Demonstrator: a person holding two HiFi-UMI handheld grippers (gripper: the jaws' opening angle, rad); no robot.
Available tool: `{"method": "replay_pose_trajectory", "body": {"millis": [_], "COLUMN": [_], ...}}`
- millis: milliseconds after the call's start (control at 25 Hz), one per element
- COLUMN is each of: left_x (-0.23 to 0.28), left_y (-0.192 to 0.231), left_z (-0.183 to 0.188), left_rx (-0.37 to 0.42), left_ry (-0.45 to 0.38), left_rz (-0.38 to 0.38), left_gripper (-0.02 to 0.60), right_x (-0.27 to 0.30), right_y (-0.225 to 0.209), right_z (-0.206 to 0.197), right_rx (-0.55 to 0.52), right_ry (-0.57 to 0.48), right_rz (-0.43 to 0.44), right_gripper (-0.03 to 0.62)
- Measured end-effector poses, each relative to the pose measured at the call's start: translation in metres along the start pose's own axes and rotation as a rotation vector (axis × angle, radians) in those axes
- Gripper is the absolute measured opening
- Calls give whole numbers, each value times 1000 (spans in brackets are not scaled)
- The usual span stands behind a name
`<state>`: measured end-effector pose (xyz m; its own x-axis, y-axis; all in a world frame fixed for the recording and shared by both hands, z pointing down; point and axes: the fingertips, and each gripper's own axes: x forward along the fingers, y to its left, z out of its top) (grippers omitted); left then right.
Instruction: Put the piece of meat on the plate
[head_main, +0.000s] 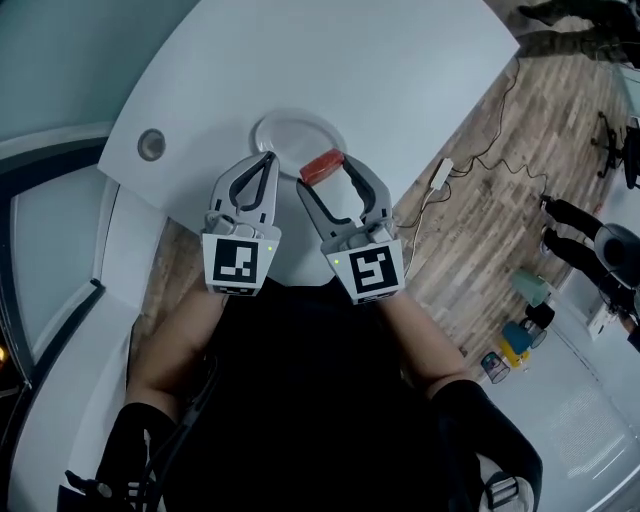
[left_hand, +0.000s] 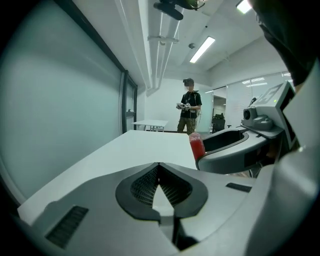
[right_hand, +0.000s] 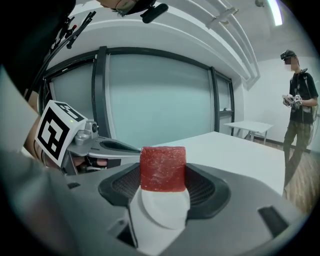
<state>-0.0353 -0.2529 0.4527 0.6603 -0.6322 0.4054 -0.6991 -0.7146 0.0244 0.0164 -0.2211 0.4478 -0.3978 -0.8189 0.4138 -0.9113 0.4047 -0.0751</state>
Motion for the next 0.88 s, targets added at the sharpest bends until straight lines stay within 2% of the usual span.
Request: {"method": "replay_pose_trajectory", "body": {"millis": [440,880], "left_x": [32,38], "left_y": [17,28], "left_z": [-37,-62], "left_rx": [-33,-89], "left_ry": [85,124], "left_rz": [36,50], "left_gripper": [-12,-12], "right_x": [39,64], "right_y": [-14,-11], "right_z": [-46,-78], "right_rx": [-26,-84], "right_ry": [162,377], "right_rz": [48,90], "right_gripper": [279,279]}}
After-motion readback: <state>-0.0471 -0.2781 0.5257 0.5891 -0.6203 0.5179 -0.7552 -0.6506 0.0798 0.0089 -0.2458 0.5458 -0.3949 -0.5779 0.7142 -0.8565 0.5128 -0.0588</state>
